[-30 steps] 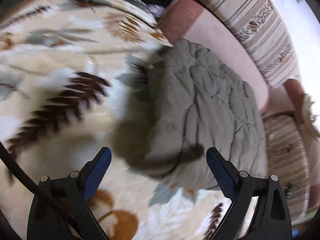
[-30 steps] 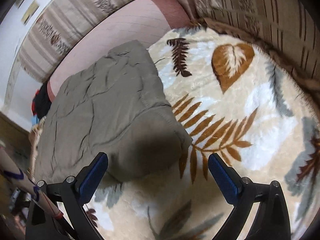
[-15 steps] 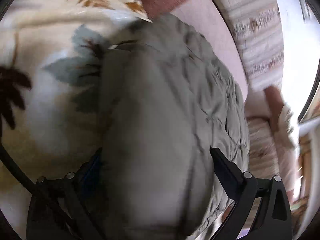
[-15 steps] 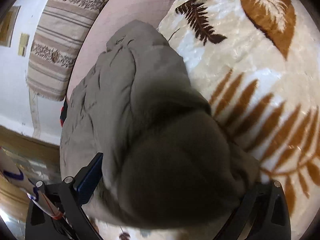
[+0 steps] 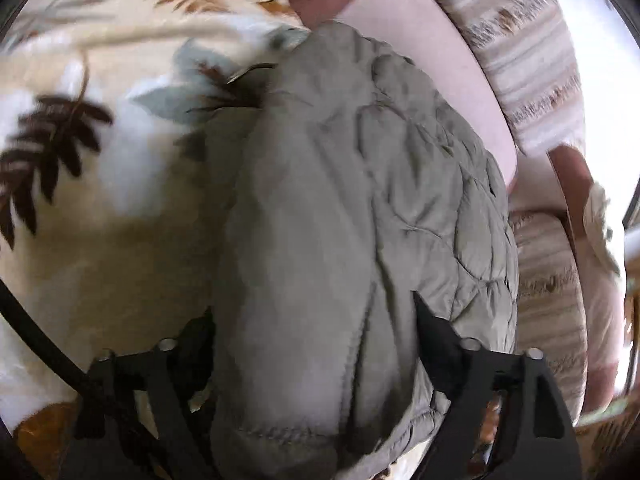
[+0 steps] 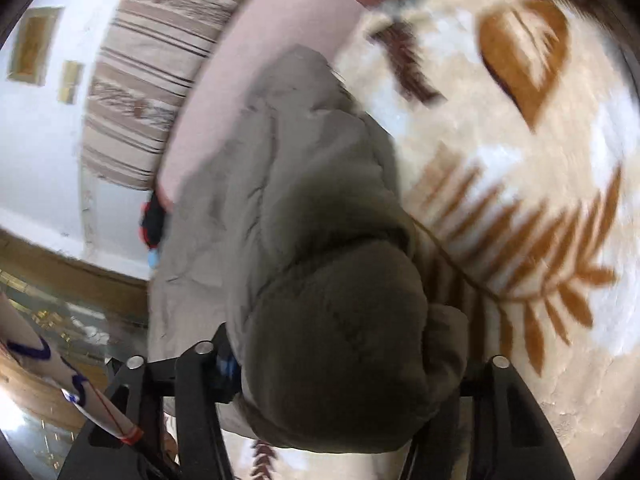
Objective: Fold large clothes
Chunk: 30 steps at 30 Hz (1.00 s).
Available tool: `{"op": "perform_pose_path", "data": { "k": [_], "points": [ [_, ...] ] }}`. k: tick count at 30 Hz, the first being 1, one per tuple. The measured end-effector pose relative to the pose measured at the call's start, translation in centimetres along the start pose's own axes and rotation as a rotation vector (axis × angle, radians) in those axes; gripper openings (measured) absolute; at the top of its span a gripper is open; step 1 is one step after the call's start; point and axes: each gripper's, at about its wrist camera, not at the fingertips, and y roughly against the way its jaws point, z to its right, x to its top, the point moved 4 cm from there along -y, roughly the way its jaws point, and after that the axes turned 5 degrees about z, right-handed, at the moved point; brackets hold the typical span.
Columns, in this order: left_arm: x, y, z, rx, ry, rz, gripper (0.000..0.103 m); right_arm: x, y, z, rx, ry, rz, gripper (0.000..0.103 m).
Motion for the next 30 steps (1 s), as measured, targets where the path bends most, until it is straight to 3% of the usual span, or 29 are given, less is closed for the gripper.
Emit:
{"op": "perform_pose_path", "data": {
  "k": [2, 6, 9, 12, 14, 17, 22, 24, 26, 30],
  "points": [
    [0.2, 0.9, 0.3, 0.009, 0.017, 0.014, 0.085, 0.1, 0.1, 0.2, -0.050, -0.003, 0.024, 0.089],
    [0.1, 4.7, 2.0, 0.091, -0.098, 0.096, 0.085, 0.4, 2.0, -0.5, -0.095, 0.050, 0.040, 0.089],
    [-0.4, 7.5, 2.6, 0.204, -0.182, 0.163, 0.085, 0.6, 4.1, -0.7, -0.148, 0.089, 0.079, 0.091],
    [-1.4, 9.8, 2.2, 0.311, -0.230, 0.213, 0.085, 0.9, 7.3, -0.5, -0.294, 0.173, 0.178, 0.093],
    [-2.4, 10.9, 2.4, 0.355, -0.251, 0.246, 0.085, 1.0, 9.4, -1.5, -0.378, 0.248, 0.249, 0.093],
    [-4.3, 11.8, 2.8, 0.409, -0.272, 0.304, 0.085, 0.4, 10.1, -5.6, -0.377, 0.369, 0.280, 0.093],
    [-7.3, 11.5, 3.9, 0.431, -0.285, 0.339, 0.085, -2.5, 6.0, -13.8, -0.296, 0.589, 0.209, 0.092],
    [-8.7, 11.3, 4.6, 0.456, -0.317, 0.350, 0.085, -4.0, 3.2, -16.6, -0.263, 0.661, 0.173, 0.073],
    [-9.9, 11.3, 5.0, 0.490, -0.362, 0.369, 0.085, -4.9, 0.4, -18.6, -0.238, 0.712, 0.137, 0.064],
    [-10.8, 11.6, 5.1, 0.512, -0.388, 0.388, 0.085, -5.9, -5.4, -19.6, -0.288, 0.770, 0.089, 0.064]
  ]
}}
